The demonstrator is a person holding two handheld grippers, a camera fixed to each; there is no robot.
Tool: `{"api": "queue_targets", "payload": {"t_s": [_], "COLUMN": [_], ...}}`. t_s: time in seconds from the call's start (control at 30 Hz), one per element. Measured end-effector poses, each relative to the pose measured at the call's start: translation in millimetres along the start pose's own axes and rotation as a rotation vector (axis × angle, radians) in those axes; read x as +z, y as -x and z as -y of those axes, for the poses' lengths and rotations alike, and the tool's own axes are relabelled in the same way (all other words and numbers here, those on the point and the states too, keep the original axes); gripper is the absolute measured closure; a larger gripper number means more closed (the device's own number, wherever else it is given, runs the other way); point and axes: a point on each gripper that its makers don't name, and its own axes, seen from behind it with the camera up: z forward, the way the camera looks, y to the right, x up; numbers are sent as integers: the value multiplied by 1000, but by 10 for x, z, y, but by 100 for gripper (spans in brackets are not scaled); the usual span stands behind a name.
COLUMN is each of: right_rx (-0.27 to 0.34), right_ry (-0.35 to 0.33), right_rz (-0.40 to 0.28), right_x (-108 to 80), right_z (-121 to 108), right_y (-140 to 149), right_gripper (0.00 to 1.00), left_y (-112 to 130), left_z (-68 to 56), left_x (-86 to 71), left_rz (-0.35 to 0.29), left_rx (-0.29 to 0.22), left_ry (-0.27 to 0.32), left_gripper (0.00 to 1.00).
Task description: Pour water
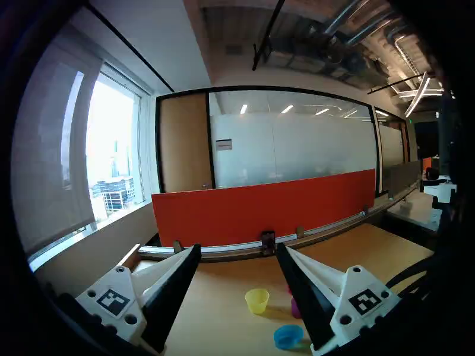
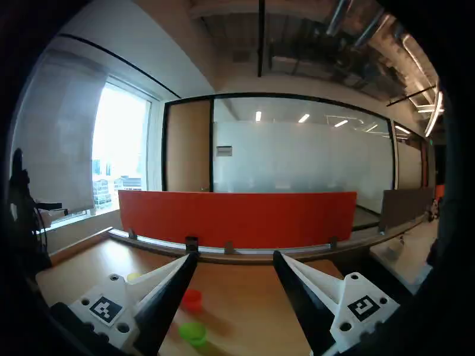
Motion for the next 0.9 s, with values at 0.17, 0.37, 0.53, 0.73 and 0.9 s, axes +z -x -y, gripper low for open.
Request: {"api": "queue_targets", "payload": {"t_s": [0.17,0.37,0.53,0.73,0.9], "right_rx": [-26,-37,-26,-20,-17], "right_ry": [-2,5,9,12,13], "right_rz": [-14,11,31,47,51], "right_x": [-27,-78,-108,-148,-162], "right_z": [86,145,217,345,446], "right_y": [-64,126,293,429,493], "right_gripper": [0,0,1,0,0], "left_y": [36,189,327,442,466], "left_z": [-35,-88,-129,-110,-20], "left_x": [-14,-90,-158,-186,-160], "left_rz": [13,28,40,57,64], "left_rx": [15,42,42,44,39], "left_ry": [27,63,85,85,54], "left_gripper": [6,6,6,6,6]}}
